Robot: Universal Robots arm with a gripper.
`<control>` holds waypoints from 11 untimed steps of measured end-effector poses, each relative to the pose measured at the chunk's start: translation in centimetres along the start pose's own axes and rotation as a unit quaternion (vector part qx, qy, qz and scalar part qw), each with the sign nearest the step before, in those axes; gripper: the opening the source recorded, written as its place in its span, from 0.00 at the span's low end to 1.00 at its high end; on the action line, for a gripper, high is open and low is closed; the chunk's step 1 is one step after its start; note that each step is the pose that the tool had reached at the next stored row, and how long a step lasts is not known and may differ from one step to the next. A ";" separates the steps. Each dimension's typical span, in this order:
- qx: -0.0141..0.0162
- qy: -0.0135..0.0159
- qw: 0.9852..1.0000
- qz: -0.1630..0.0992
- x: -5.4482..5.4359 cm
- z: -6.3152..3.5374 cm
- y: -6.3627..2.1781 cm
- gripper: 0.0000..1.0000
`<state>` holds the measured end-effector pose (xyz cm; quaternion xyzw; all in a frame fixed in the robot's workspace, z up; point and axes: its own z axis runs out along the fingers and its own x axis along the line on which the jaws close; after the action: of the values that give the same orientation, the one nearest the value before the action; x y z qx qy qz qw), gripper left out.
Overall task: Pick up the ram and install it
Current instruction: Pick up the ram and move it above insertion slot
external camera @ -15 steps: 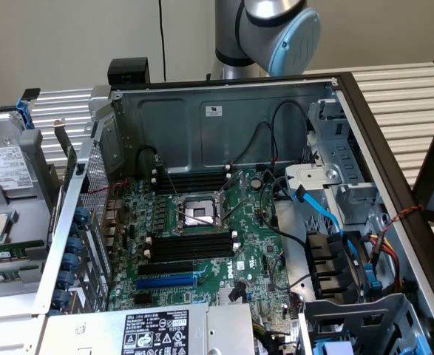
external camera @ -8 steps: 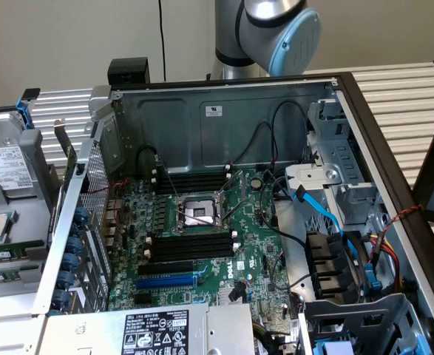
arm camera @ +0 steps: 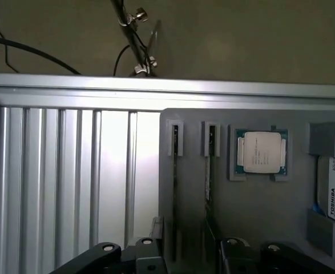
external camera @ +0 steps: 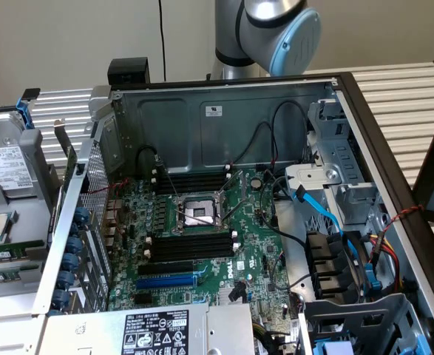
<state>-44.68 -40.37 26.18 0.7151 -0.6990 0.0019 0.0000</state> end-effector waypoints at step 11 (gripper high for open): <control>0.000 0.000 1.000 0.000 0.3 1.91 -0.36 0.42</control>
<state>-44.30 -40.65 24.26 0.7150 -0.6991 0.0022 0.0005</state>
